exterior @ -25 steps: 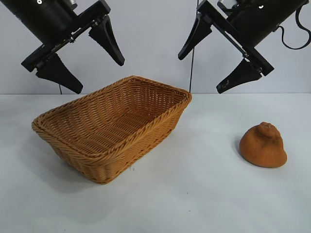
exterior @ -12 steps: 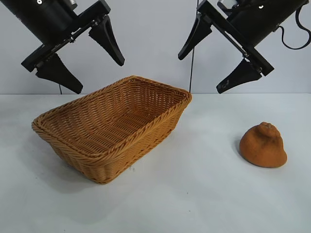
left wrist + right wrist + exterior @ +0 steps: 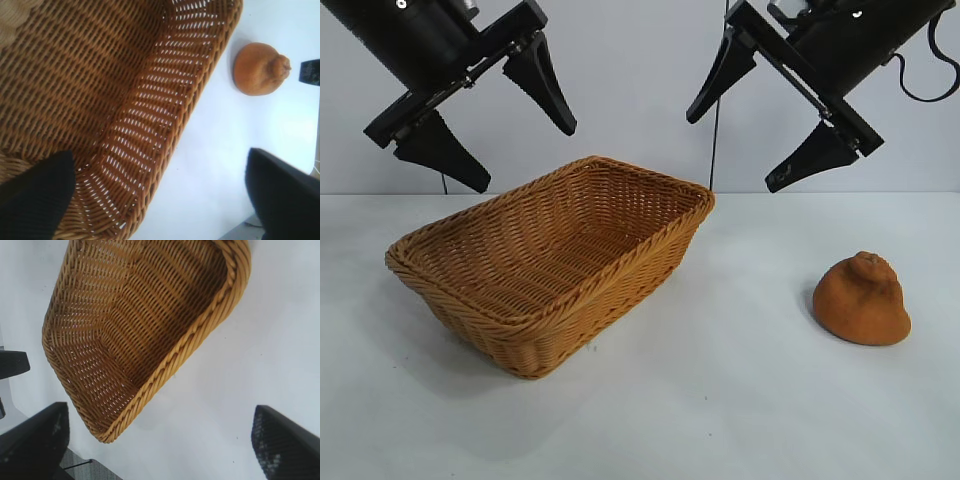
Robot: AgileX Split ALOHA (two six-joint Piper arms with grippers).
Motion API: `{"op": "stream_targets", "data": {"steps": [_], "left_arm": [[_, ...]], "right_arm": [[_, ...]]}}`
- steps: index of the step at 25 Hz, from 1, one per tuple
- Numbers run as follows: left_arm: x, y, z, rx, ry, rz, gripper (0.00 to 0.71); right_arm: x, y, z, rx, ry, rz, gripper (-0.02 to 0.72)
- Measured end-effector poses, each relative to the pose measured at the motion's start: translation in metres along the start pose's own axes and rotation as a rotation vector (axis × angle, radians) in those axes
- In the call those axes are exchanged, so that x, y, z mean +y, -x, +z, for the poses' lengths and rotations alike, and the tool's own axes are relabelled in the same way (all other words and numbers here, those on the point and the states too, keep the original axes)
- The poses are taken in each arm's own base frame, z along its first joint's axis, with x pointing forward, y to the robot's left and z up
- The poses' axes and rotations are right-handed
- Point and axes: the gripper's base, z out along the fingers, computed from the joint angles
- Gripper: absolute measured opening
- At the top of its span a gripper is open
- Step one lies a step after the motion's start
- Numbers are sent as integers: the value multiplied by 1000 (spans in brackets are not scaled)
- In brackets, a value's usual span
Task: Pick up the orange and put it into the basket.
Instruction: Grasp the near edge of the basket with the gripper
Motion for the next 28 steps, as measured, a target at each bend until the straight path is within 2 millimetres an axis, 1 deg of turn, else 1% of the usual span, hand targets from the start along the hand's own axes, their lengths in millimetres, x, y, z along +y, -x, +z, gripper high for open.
{"op": "stream_targets", "data": {"steps": [3,6,8,11,13,15,17,20,24,28], "left_arm": [[-2,-1,-10,-18,39,38,655],[-8,-5,-32,-64,78,26,655],[-12,-12,-47,-94,94,-24,655],[-7,-27,-56,-96,139,-198,655],[3,-39,-54,-93,186,-329,655],[13,-46,-50,-122,218,-439,655],[21,-49,-43,-165,225,-561,655],[32,-56,-32,-204,228,-692,655],[46,-65,-18,-214,248,-746,655],[59,-64,2,-203,275,-763,655]], "right_arm": [[0,0,0,0,0,-2,679],[0,0,0,0,0,-3,679],[0,0,0,0,0,-3,679],[0,0,0,0,-1,-4,679],[0,0,0,0,-1,-4,679],[0,0,0,0,-1,-5,679],[0,0,0,0,-1,-8,679],[0,0,0,0,-1,-11,679],[0,0,0,0,-1,-11,679],[0,0,0,0,-1,-11,679]]}}
